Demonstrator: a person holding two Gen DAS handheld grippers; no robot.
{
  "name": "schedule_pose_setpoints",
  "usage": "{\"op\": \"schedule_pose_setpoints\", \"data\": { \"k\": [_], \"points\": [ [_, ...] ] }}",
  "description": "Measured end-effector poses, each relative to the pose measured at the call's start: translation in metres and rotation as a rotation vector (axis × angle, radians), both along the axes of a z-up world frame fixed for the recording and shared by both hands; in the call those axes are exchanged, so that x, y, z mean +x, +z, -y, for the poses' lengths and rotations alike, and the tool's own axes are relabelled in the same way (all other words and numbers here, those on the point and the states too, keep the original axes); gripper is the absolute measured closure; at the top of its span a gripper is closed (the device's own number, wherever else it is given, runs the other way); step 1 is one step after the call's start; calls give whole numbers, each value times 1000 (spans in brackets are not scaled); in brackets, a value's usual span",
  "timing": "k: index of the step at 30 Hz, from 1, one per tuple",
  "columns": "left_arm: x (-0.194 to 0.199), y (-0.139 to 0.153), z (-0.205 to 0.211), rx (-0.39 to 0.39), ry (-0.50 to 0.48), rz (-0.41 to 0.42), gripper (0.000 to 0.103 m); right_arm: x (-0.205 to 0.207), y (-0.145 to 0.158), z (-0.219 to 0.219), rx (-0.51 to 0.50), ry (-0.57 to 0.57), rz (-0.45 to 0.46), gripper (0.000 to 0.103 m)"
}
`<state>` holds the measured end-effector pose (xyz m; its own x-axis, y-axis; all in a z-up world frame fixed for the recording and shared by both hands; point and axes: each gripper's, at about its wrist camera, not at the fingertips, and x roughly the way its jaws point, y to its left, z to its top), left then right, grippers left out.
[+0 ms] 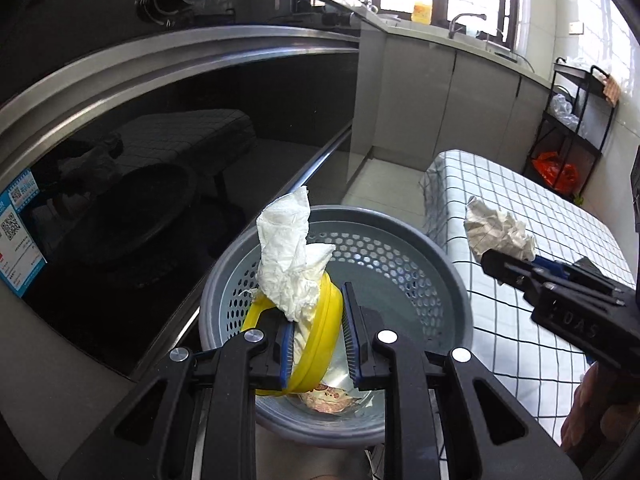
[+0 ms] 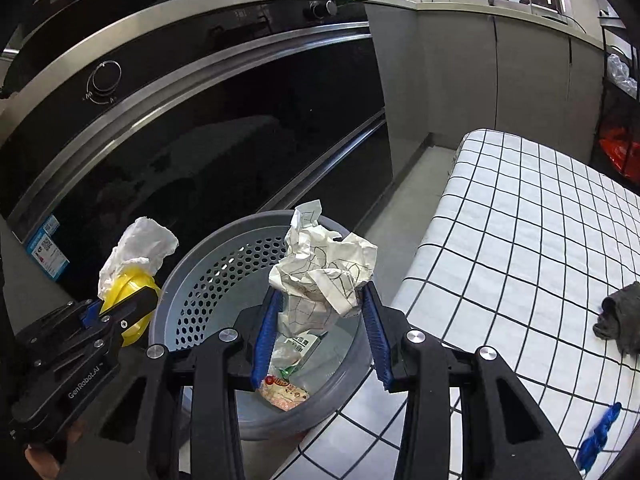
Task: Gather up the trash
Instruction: 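Carry the paper with the right tool while the left tool carries the lid over the basket, then open both tools to drop the yellow lid and crumpled paper into the basket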
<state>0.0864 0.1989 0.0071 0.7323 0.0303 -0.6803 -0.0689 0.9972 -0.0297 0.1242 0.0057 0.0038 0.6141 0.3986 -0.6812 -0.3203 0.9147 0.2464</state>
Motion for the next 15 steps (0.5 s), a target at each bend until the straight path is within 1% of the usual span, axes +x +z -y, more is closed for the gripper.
{"op": "schedule_pose_setpoints", "data": {
  "k": [3,5,8,12,15],
  "points": [
    [9,-9,0,23,20,-19,82,7,-13,-8,14,28,-33,64],
    [12,-16,1,32,28,-32,82,11,-19,-12,3,42,-46,63],
    [18,-26,4,37,29,-60,82,16,-28,-14,9,49,-72,63],
    [22,-33,3,62,27,-78,82,20,-35,-13,22,52,-103,63],
    [25,-35,2,48,26,-87,82,20,-38,-14,25,52,-114,63]
  ]
}}
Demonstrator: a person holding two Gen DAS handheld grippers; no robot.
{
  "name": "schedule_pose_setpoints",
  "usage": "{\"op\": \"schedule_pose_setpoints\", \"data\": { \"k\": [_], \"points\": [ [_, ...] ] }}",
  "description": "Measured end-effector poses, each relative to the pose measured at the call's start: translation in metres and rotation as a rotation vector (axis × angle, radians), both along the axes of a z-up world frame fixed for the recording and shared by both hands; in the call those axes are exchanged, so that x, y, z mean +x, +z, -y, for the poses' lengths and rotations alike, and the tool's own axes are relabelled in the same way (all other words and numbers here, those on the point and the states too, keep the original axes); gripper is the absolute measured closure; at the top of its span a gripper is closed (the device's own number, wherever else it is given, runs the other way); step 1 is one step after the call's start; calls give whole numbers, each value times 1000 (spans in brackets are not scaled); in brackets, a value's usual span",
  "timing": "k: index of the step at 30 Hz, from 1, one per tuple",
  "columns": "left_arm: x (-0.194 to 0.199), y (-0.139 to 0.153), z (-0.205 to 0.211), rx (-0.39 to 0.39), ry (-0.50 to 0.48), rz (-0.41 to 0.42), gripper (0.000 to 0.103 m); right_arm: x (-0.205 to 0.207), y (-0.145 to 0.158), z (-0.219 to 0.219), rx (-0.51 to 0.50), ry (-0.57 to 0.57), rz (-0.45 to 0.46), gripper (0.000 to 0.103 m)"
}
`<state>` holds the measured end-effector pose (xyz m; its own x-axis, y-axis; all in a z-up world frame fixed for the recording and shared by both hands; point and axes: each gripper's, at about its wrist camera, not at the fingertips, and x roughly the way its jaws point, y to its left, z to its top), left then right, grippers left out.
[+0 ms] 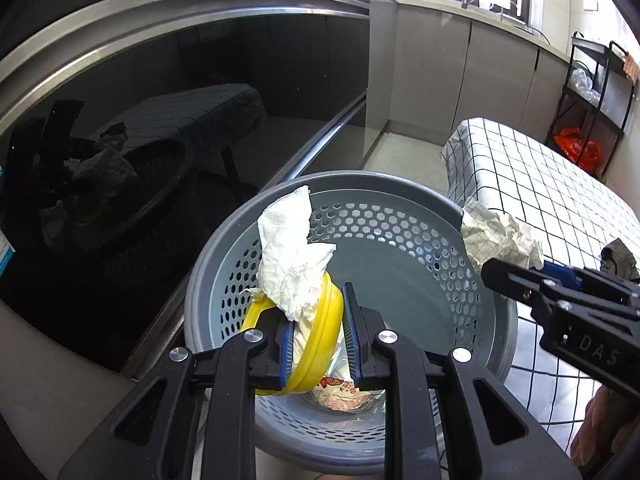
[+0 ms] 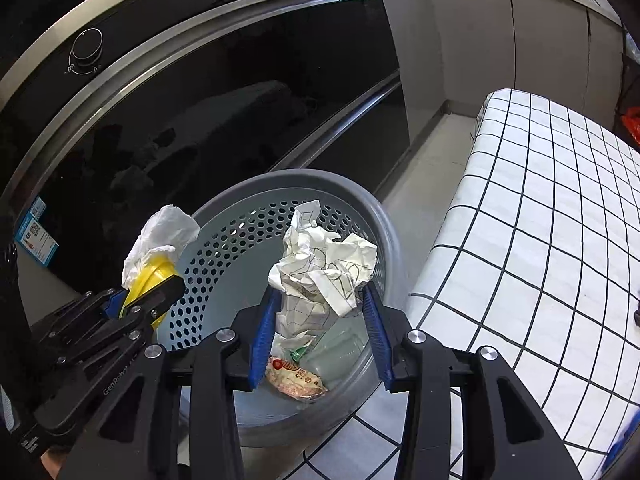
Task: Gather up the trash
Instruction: 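Open both tools to drop the yellow lid and crumpled paper into the basket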
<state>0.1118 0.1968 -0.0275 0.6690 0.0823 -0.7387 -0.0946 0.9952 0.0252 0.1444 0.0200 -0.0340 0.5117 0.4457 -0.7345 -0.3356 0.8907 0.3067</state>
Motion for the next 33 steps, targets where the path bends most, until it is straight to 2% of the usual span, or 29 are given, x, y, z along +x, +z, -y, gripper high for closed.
{"op": "schedule_pose_setpoints", "data": {
  "k": [8,15,17,18,19,20,21,33],
  "points": [
    [16,-4,-4,-37,-6,-19,82,7,-6,1,11,1,-24,63],
    [18,-2,1,-26,-15,-9,77,7,-3,4,19,0,-21,62],
    [17,-1,0,-26,-10,-7,71,5,-3,5,22,1,-21,59],
    [16,0,0,-24,-6,-6,68,4,-3,5,21,0,-20,53],
    [15,1,-2,-22,-1,-5,60,4,-2,6,20,-2,-17,47],
    [14,2,-3,-20,3,-2,51,3,-2,6,18,-7,-10,37],
    [13,2,-4,-16,8,1,49,2,-1,7,17,-14,0,33],
    [-7,8,-11,16,31,-2,40,-3,5,13,34,-17,16,33]
  ]
}}
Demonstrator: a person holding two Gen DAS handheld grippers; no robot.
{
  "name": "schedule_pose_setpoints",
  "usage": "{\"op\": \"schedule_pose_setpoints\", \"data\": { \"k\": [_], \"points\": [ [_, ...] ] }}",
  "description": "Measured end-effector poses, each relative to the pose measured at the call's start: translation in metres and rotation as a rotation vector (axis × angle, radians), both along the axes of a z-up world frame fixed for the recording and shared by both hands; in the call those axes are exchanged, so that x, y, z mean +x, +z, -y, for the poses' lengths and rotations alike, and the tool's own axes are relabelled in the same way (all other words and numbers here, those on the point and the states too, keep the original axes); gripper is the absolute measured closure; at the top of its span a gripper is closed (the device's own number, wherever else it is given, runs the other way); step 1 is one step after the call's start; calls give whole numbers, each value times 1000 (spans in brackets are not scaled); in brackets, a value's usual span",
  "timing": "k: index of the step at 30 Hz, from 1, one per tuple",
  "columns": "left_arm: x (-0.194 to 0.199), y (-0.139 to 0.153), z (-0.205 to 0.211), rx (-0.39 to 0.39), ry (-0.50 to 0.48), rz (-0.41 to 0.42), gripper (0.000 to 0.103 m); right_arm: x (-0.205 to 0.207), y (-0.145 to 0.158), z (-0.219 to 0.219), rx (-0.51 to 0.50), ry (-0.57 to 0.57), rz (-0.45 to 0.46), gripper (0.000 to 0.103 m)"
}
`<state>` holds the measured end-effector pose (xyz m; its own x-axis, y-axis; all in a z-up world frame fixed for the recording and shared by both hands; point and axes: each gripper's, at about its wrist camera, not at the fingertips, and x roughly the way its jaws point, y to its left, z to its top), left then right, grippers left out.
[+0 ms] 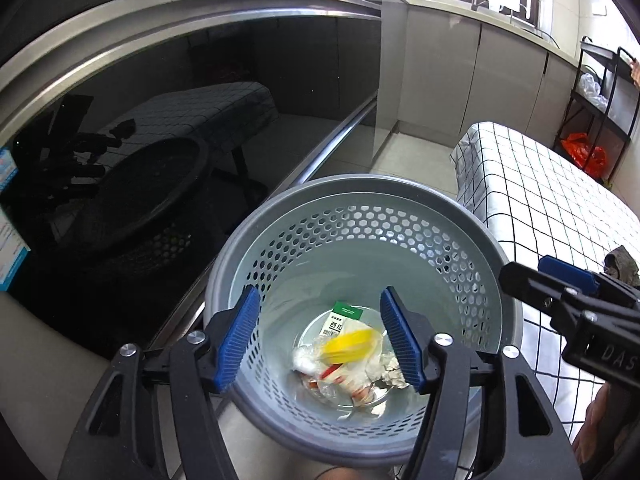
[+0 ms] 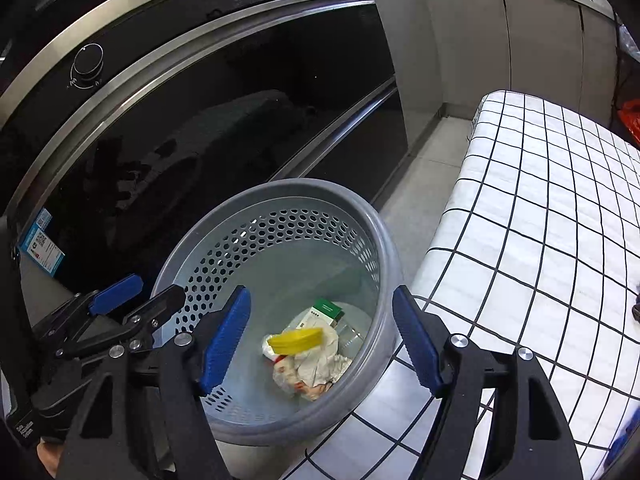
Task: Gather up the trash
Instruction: 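Open both tools to drop the yellow lid and crumpled paper into the basket, then move both tools back over the table toward the blue strap and grey cloth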
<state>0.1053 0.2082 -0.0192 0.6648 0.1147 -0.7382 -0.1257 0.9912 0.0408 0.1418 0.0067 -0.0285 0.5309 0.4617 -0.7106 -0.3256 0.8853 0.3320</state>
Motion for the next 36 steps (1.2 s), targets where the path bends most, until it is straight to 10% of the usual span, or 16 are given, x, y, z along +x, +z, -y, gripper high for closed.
{"op": "schedule_pose_setpoints", "data": {
  "k": [36],
  "points": [
    [-64,49,64,-39,-134,97,18,-95,51,136,7,-209,149,28]
  ]
}}
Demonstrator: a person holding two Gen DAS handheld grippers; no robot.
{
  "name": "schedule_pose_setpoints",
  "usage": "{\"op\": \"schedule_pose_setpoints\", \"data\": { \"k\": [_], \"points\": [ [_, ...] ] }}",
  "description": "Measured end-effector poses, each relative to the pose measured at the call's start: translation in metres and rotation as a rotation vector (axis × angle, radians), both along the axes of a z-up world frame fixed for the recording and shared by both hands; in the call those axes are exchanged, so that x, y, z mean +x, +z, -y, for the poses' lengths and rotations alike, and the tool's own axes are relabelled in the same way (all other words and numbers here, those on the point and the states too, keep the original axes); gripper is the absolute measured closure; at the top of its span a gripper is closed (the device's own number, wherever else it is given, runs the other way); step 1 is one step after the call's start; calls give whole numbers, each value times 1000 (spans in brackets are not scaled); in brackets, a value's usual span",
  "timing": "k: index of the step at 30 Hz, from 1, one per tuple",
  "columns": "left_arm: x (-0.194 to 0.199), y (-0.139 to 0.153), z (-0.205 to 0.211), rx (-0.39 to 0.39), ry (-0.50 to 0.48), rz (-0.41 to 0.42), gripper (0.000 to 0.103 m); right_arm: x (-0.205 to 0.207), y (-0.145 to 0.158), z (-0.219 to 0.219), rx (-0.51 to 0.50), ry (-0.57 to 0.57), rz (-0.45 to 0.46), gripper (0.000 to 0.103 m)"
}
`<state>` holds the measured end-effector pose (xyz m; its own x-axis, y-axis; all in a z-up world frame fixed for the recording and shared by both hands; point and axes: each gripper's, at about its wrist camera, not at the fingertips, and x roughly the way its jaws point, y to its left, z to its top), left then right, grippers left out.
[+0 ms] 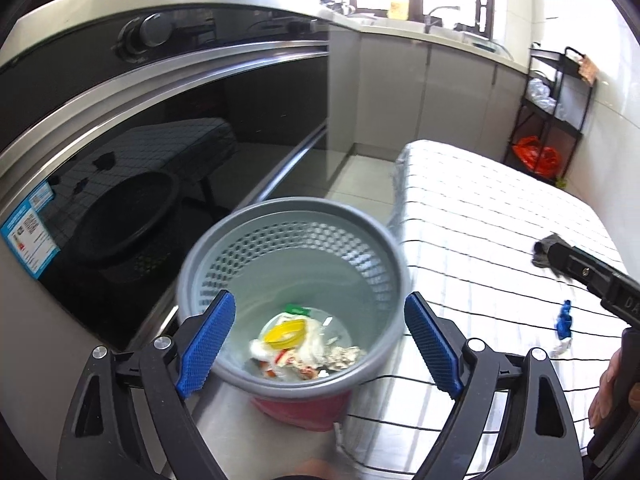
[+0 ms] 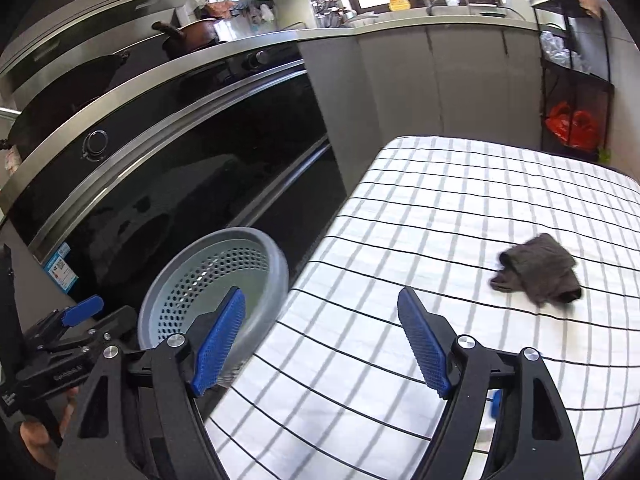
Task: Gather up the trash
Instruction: 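Move both tools back over the table toward the blue strap and grey cloth, then grasp the blue strap with the right tool and lift it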
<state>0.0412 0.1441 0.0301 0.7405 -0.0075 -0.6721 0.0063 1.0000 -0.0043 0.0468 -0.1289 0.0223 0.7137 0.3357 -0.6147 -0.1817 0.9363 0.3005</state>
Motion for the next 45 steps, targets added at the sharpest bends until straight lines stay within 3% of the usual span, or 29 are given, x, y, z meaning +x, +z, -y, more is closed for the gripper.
{"op": "schedule_pose_setpoints", "data": {
  "k": [16,21,28,38,45],
  "points": [
    [14,-5,113,-21,-244,14,15,-54,-33,150,26,-329,-87,26],
    [29,-16,144,-35,-292,-6,15,-56,-43,174,40,-384,-114,26],
    [46,-33,162,3,-297,11,15,-43,-62,156,-30,-334,-171,26],
    [65,-60,156,-22,-266,-79,15,-22,-94,113,-175,-272,-259,26],
    [64,-65,157,-10,-264,-94,15,-15,-103,101,-245,-278,-258,26]
  ]
}}
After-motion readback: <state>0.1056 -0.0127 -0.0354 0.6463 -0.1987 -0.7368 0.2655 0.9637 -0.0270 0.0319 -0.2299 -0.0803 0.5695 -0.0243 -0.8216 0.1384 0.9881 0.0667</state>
